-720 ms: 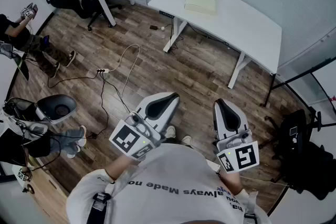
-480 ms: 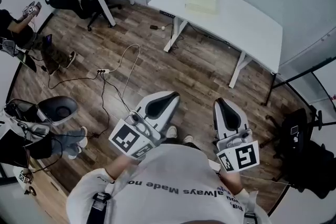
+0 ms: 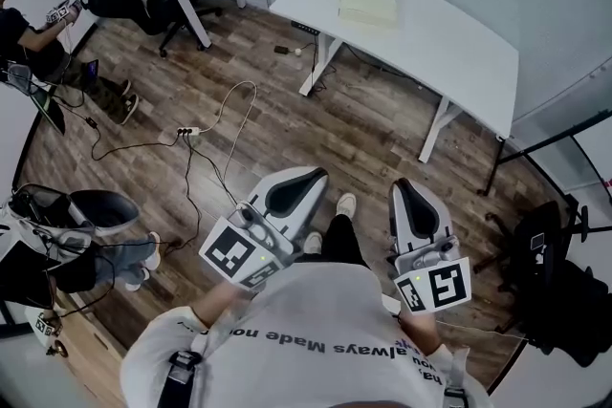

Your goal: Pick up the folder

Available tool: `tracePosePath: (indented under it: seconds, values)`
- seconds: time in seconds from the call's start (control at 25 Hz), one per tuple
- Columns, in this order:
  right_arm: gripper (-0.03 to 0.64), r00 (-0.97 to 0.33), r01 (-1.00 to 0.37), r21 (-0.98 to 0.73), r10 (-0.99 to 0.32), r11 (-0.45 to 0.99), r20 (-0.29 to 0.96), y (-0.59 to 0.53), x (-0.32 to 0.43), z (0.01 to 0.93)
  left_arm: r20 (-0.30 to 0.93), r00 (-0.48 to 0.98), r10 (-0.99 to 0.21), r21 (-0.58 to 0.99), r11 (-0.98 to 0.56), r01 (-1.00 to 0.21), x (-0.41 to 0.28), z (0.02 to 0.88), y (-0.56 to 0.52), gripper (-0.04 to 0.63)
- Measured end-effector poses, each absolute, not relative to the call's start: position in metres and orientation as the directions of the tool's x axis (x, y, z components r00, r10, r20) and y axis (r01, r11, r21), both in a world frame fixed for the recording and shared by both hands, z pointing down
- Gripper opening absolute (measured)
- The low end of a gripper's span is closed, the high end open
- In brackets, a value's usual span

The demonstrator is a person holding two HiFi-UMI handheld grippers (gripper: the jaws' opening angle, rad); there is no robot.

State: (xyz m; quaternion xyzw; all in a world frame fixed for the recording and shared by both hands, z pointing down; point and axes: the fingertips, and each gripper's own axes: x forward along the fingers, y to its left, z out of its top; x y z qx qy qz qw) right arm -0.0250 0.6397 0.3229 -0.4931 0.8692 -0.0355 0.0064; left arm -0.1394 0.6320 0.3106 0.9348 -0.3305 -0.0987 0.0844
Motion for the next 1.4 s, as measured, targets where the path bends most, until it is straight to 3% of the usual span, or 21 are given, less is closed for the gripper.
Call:
tracePosePath:
  seconds: [1.4]
  values:
    - [0.031,-0.561,-0.826,-0.077,-0.828,0.558,0.021,0.357,0.112,0.331,-0.121,0.735,-0.667,0.22,-0.74,-0.635,0.0,0.317,0.351,0.017]
